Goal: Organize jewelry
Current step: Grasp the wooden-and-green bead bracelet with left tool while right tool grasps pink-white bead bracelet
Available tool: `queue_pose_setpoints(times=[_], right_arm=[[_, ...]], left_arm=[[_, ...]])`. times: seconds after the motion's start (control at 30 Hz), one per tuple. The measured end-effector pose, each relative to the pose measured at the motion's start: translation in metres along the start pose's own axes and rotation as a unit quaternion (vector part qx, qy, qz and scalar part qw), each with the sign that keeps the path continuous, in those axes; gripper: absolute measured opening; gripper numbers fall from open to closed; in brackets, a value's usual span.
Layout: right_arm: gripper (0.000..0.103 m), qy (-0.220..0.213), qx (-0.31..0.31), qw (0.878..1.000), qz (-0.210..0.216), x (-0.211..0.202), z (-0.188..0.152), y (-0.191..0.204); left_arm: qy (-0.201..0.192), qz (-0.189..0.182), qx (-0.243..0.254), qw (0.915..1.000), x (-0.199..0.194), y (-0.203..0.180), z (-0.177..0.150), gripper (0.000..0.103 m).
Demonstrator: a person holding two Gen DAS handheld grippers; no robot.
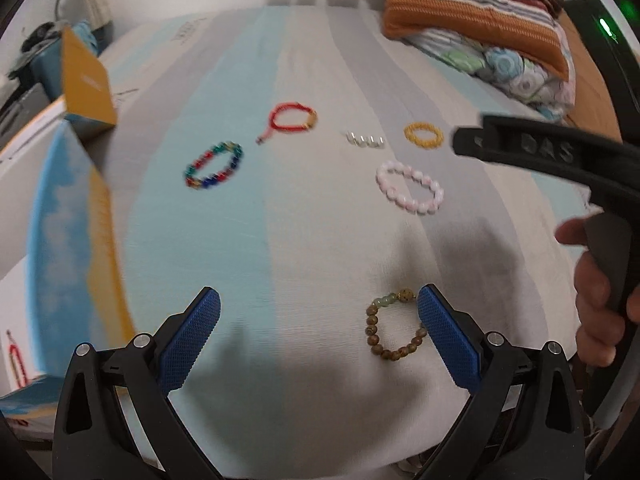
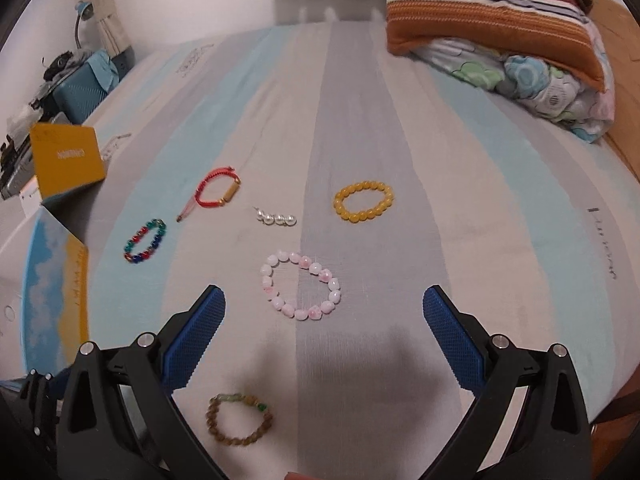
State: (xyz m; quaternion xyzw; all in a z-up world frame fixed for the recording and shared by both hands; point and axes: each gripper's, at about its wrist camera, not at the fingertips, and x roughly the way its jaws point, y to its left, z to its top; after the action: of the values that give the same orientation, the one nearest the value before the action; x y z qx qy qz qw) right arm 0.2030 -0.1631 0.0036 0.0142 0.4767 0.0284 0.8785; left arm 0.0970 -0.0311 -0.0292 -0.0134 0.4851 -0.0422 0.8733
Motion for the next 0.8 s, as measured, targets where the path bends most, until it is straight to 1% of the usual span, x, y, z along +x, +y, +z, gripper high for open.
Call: queue_pose_setpoints(times=[0.13, 0.2, 0.43, 0.5, 0.53, 0.67, 0.7, 0.77, 0.8], right_arm=[[0.095, 0.019, -0.022, 1.000, -0.002, 0.031, 0.001, 0.009], [0.095, 0.027, -0.033, 0.999, -0.007, 0.045, 0.002, 0.014], [0.095, 0.064, -0.023, 0.998, 0.002, 0.081, 0.001, 0.016], [0.095, 0.070, -0.023, 0.997, 0.000, 0.087, 0.000, 0.017], [0.094, 0.074, -0.022, 0.997, 0.000, 0.090, -0.001, 0.016], [0.077, 0.099, -0.016, 0.995, 0.011, 0.103, -0.004, 0.016], [0.076, 0.100, -0.018, 0.995, 0.009, 0.104, -0.005, 0.017], [0.069, 0.099, -0.021, 0.995, 0.009, 0.104, -0.007, 0.019], [0.067, 0.099, -0.021, 0.995, 0.011, 0.104, -0.007, 0.019]], left_arm=[[0.014, -0.008, 0.005, 0.9999, 0.025, -0.007, -0.004, 0.097], [0.015, -0.019, 0.006, 0.9997, 0.035, -0.011, -0.006, 0.097], [0.032, -0.027, 0.033, 0.9986, 0.062, -0.028, -0.015, 0.097], [0.034, -0.019, 0.040, 0.9985, 0.069, -0.031, -0.019, 0.097], [0.033, -0.016, 0.043, 0.9984, 0.070, -0.032, -0.020, 0.097], [0.026, -0.007, 0.048, 0.9985, 0.072, -0.038, -0.023, 0.095], [0.025, -0.002, 0.052, 0.9983, 0.072, -0.040, -0.024, 0.094], [0.024, -0.003, 0.055, 0.9982, 0.071, -0.042, -0.027, 0.087], [0.024, -0.001, 0.057, 0.9981, 0.071, -0.042, -0.027, 0.085]])
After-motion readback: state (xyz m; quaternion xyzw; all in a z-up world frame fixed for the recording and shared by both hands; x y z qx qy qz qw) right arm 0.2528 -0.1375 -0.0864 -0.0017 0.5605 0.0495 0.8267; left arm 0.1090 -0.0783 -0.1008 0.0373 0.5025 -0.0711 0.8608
